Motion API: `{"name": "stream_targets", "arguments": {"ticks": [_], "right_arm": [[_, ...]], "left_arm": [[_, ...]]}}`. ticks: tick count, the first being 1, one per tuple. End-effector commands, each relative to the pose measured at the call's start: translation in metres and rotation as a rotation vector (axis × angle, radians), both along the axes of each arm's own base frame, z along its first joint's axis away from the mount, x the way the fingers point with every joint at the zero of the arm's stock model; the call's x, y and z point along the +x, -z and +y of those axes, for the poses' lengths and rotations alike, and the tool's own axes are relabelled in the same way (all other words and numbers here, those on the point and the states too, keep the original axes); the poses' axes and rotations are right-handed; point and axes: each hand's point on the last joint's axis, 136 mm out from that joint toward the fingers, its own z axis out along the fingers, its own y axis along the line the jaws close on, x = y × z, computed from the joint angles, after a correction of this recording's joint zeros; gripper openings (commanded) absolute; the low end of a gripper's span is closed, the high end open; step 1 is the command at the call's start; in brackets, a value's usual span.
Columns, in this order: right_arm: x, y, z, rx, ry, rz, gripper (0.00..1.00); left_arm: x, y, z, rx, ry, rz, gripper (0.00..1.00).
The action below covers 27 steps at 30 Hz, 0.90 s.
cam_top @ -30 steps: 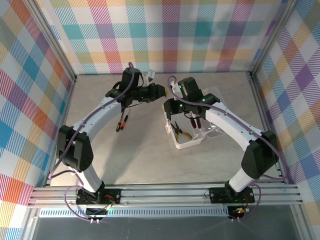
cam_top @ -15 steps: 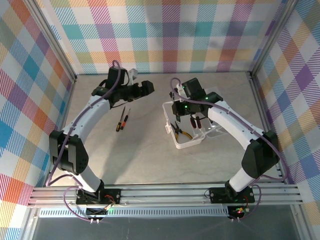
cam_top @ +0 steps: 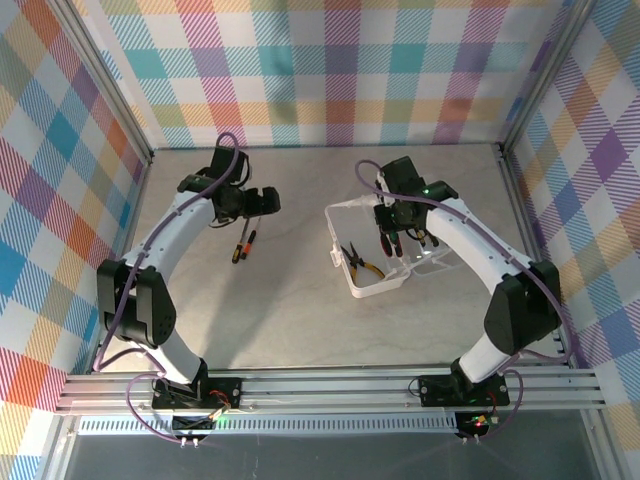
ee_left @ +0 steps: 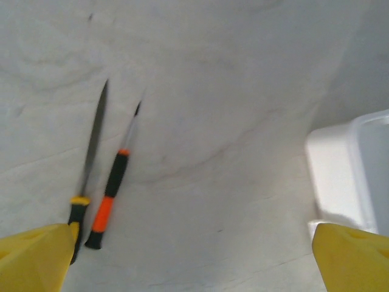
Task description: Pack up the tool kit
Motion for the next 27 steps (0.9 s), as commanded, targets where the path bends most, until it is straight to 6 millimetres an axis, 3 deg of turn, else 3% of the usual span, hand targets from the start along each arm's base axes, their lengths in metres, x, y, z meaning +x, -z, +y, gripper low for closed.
{"name": "stream_targets", "arguments": {"ticks": [1, 12, 27], "right_arm": [[0.007, 0.012, -0.005, -0.066, -0.013, 0.006, 0.0], [0.022, 0.03, 0.013, -0.002, -0.008, 0.023, 0.0], [0.022, 0.04, 0.025, 0.047, -0.001, 0.017, 0.0]], "left_arm": [[-0.014, 0.024, 0.017, 0.087, -0.007, 0.079, 1.0], [-0.015, 0.033, 0.011, 0.057, 0.007, 0.098, 1.0], [-0.014, 0.038, 0.005, 0.033, 0.02, 0.107, 1.0]]}}
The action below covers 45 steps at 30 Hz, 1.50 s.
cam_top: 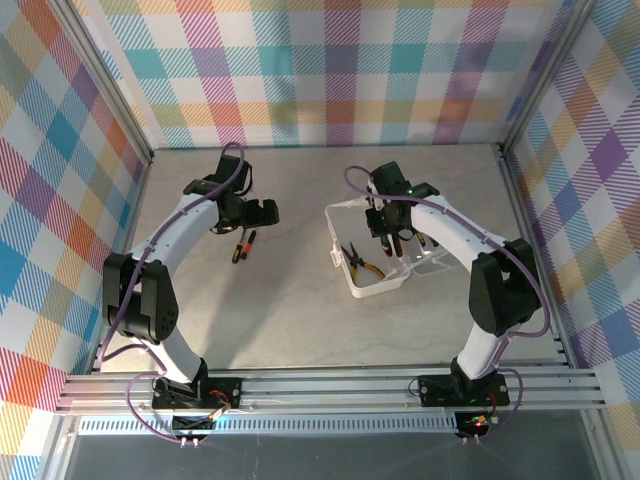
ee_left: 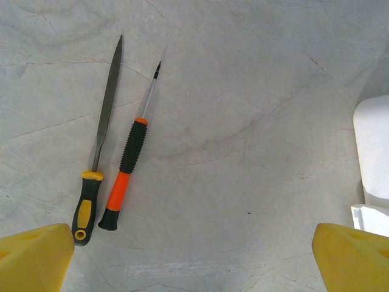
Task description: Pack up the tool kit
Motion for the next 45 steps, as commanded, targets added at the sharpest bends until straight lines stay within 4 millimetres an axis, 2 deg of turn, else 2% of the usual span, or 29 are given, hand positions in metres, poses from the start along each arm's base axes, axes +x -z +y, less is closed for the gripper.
{"name": "stream_targets", "arguments": {"ticks": [1, 7, 15, 22, 34, 39, 45], "right_arm": [[0.004, -0.003, 0.008, 0.035, 0.007, -0.033, 0.0], [0.003, 0.001, 0.005, 0.006, 0.018, -0.05, 0.0], [0.003, 0.007, -0.014, -0.095, 0.043, -0.07, 0.0], [0.005, 0.004, -0.03, -0.173, 0.08, -0.094, 0.0], [0.01, 0.001, -0.045, -0.226, 0.161, -0.101, 0.0], [0.009, -0.006, -0.038, -0.187, 0.13, -0.114, 0.0], [0.002, -0.031, -0.02, -0.106, 0.045, -0.171, 0.0]], "left_arm": [[-0.003, 0.009, -0.001, -0.007, 0.015, 0.026, 1.0], [-0.002, 0.009, -0.002, -0.013, 0.018, 0.024, 1.0], [-0.001, 0.009, -0.004, -0.022, 0.022, 0.025, 1.0], [-0.001, 0.009, -0.006, -0.028, 0.025, 0.026, 1.0], [-0.003, 0.013, -0.006, -0.027, 0.031, 0.033, 1.0], [-0.003, 0.013, -0.006, -0.027, 0.031, 0.034, 1.0], [-0.004, 0.015, -0.005, -0.025, 0.03, 0.037, 1.0]]}}
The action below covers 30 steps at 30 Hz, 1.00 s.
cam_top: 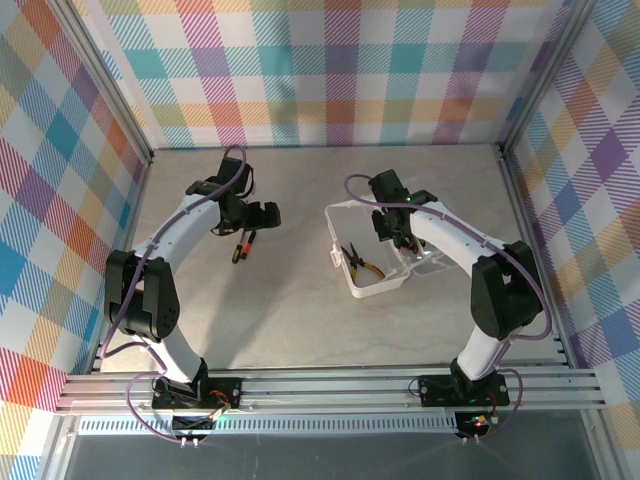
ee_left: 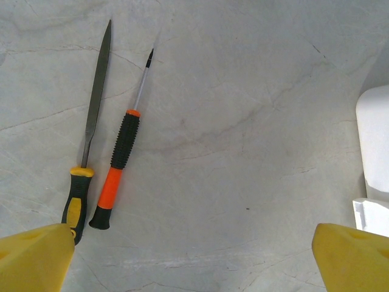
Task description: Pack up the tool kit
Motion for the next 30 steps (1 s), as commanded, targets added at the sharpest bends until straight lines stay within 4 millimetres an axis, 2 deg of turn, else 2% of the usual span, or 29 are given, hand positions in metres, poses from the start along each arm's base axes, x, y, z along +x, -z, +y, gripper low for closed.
{"name": "stream_targets", "arguments": {"ticks": [1, 5, 11, 18, 30], "right_arm": [[0.0, -0.035, 0.017, 0.072, -0.074, -0.093, 0.0], [-0.009, -0.042, 0.034, 0.12, -0.166, -0.092, 0.0], [-0.02, -0.025, 0.039, 0.127, -0.216, -0.025, 0.0], [-0.028, -0.003, 0.035, 0.108, -0.214, 0.027, 0.0], [-0.022, 0.006, 0.019, 0.059, -0.139, 0.034, 0.0]], "left_arm": [[-0.002, 0.005, -0.001, -0.008, 0.015, 0.01, 1.0], [-0.002, 0.006, -0.001, -0.009, 0.016, 0.012, 1.0], [-0.004, 0.007, -0.001, -0.008, 0.016, 0.016, 1.0], [-0.006, 0.007, 0.0, -0.008, 0.018, 0.017, 1.0], [-0.007, 0.007, -0.001, -0.009, 0.02, 0.02, 1.0]]}}
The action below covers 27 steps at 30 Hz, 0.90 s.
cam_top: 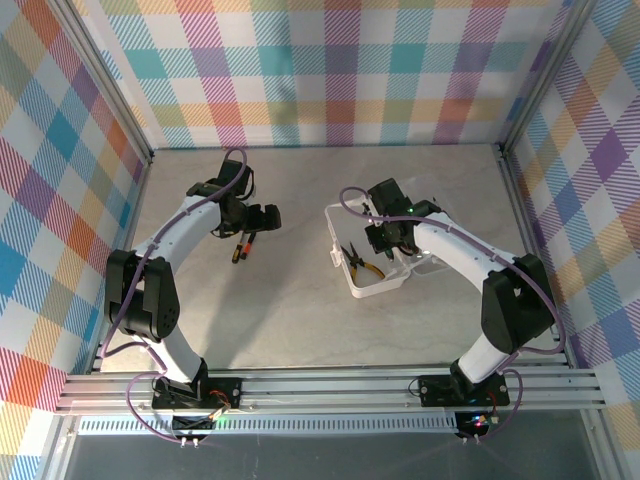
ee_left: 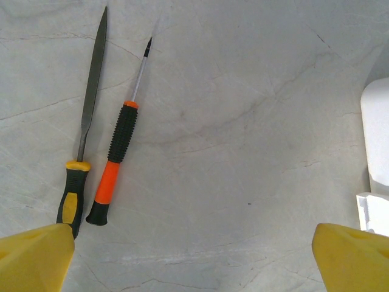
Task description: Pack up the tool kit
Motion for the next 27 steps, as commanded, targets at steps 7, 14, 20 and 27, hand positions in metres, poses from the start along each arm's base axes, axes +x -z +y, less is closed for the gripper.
{"name": "stream_targets", "arguments": {"ticks": [7, 14, 20, 27], "right_arm": [[0.011, 0.002, -0.013, -0.024, 0.066, -0.014, 0.0], [0.011, 0.004, -0.013, -0.023, 0.056, -0.006, 0.0], [0.012, 0.007, -0.008, -0.01, 0.038, 0.008, 0.0], [0.014, 0.011, -0.006, -0.017, 0.035, 0.021, 0.08]], "left_arm": [[-0.002, 0.001, 0.0, -0.005, 0.016, 0.005, 1.0], [-0.003, 0.002, -0.001, -0.007, 0.017, 0.008, 1.0], [-0.002, 0.002, -0.001, -0.01, 0.018, 0.008, 1.0], [0.0, 0.003, -0.002, -0.012, 0.02, 0.009, 1.0]]}}
